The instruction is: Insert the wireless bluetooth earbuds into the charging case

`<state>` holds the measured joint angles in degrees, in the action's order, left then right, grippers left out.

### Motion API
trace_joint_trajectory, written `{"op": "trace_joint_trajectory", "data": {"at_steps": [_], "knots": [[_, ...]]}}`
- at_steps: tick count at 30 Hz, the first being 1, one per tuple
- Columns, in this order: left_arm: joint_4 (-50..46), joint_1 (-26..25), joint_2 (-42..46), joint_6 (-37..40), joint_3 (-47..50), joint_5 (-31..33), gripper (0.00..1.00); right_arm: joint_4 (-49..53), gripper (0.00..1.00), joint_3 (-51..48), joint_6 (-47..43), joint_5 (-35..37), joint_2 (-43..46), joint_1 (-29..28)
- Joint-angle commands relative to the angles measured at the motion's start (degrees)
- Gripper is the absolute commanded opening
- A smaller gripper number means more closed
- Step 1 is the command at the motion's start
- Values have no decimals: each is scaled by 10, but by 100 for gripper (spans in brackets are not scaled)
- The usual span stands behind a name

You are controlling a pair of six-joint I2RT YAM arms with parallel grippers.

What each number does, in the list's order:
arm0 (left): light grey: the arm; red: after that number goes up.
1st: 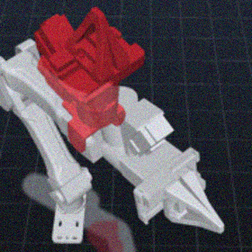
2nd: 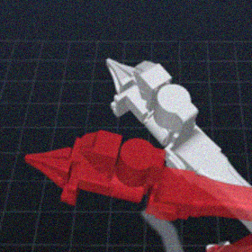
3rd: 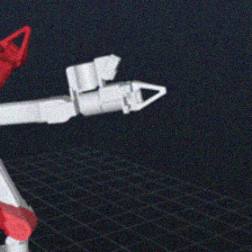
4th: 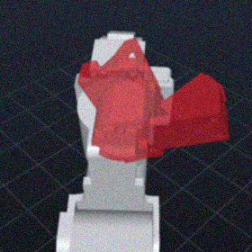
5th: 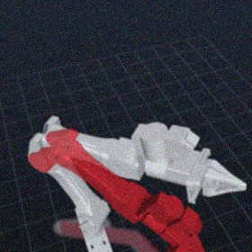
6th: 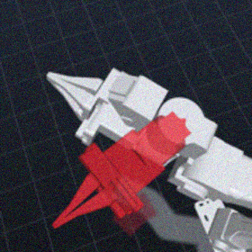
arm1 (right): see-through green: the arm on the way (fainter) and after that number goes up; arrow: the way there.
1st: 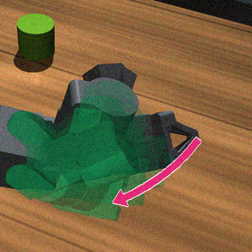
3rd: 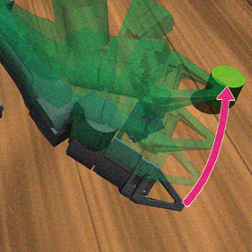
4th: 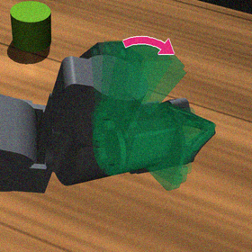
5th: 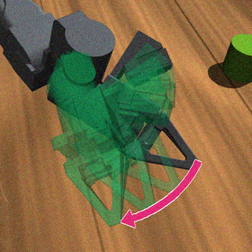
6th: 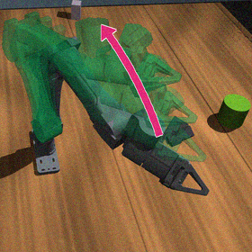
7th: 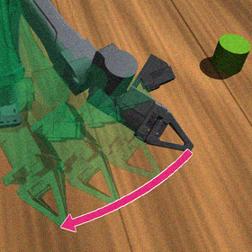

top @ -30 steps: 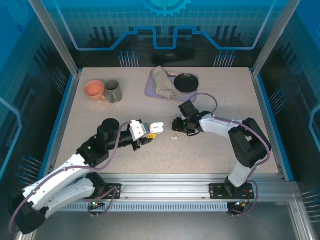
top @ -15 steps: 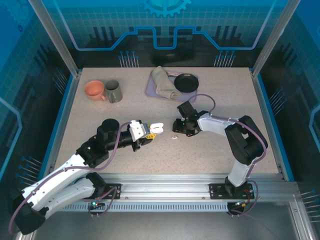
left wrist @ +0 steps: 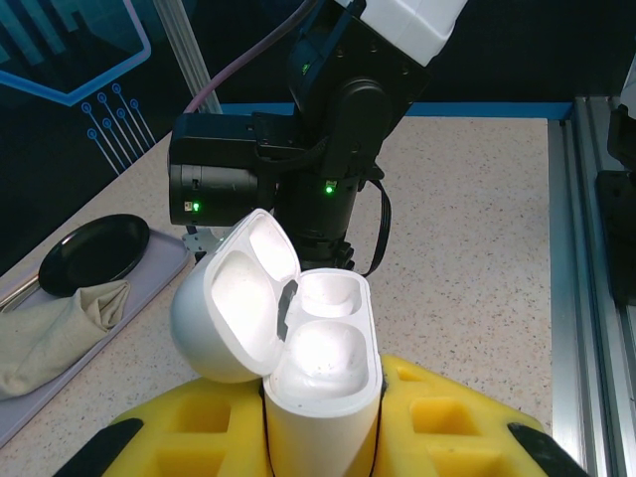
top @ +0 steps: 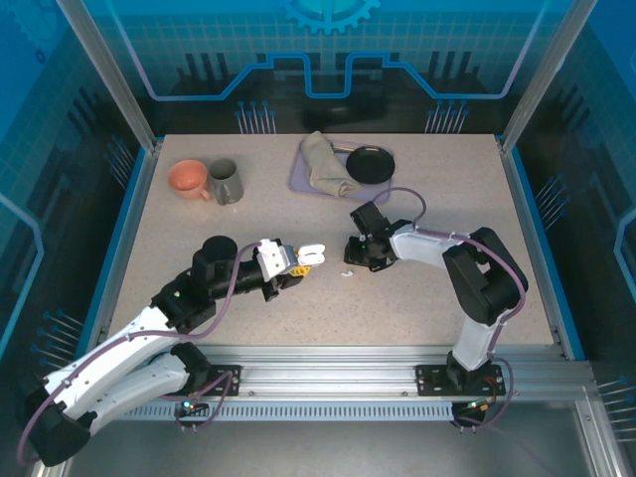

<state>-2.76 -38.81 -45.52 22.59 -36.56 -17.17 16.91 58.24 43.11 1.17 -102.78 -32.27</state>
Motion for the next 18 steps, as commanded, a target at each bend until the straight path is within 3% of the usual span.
{"op": "trace_joint_trajectory", "data": {"at_steps": [1,18], "knots": [[-6,-4,4,7,0,4,0,10,31,9,6,11,-16,-7],[-9,-4,5,8,-1,4,0,12,24,17,-4,14,-22,-7]]}}
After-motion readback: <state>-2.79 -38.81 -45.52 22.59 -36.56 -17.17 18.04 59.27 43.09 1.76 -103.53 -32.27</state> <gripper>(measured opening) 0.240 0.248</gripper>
